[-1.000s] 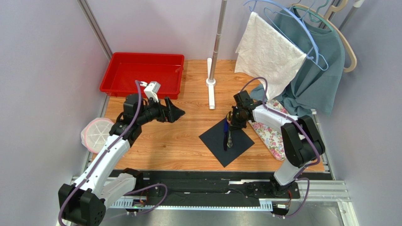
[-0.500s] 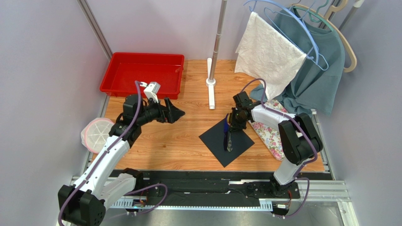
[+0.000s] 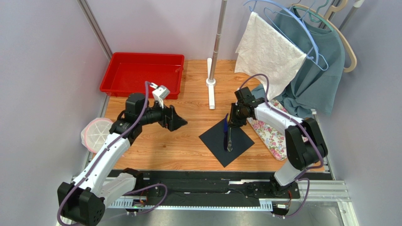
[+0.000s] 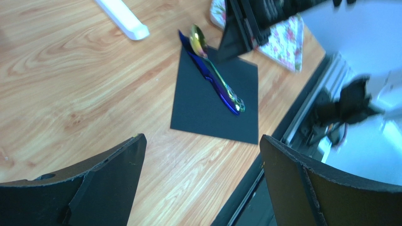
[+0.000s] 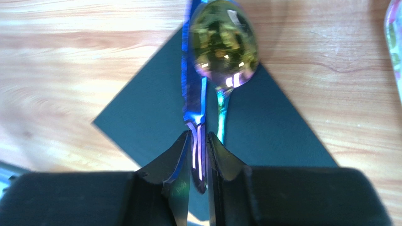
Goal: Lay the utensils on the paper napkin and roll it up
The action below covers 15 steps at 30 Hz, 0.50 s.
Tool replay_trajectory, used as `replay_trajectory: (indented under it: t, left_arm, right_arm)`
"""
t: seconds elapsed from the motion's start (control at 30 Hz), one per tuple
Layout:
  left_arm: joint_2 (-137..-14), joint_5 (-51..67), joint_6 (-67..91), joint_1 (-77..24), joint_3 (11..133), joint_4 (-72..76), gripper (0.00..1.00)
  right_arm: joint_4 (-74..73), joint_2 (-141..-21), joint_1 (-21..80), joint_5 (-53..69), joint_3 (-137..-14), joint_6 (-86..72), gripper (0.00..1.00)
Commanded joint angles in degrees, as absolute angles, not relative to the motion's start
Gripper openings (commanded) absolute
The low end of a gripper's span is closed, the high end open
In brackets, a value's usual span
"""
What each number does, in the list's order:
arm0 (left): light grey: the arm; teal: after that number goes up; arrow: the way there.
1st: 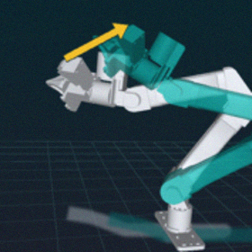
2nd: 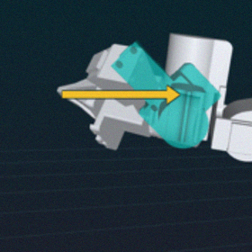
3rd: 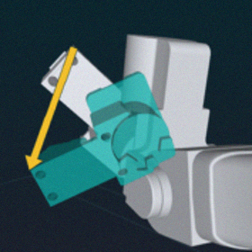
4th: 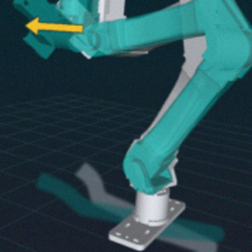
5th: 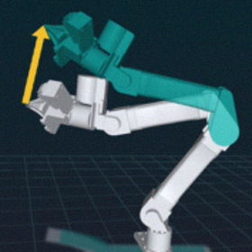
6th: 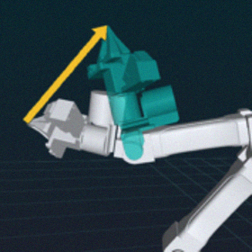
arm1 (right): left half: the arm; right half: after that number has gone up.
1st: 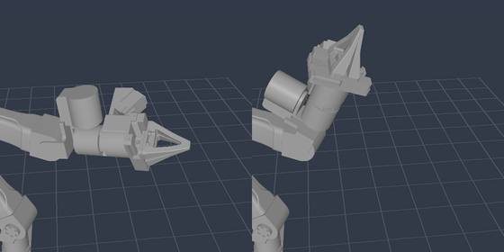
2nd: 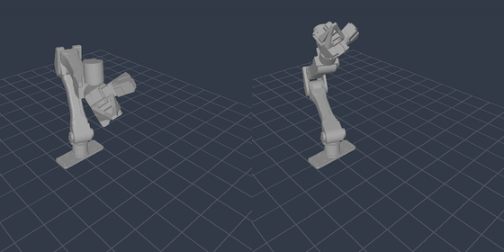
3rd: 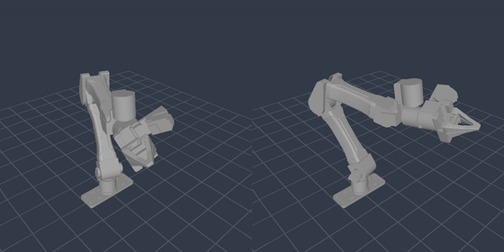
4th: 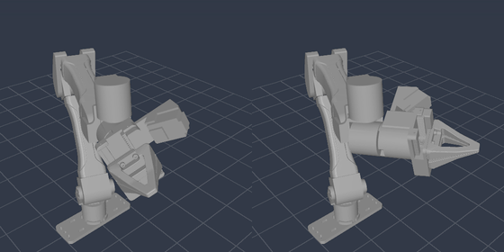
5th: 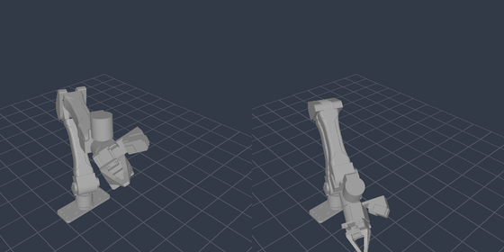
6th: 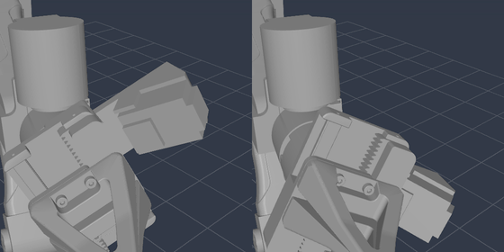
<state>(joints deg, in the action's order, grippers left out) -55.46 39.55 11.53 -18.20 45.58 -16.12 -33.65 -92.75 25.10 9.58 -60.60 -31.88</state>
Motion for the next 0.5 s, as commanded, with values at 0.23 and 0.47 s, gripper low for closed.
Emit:
replay_trajectory:
  t: [0.23, 0.47]
  left_arm:
    - [-71.9, 28.2, -34.3, -49.2, 57.2, -30.3, 0.99]
    - [-86.7, 26.9, -35.4, -56.8, 64.3, -24.6, 0.75]
  right_arm:
    - [-37.4, -83.0, 18.6, 32.3, -61.4, -13.5, 0.3]
    - [-43.7, -85.6, 16.5, 31.5, -61.8, -6.5, 0.27]
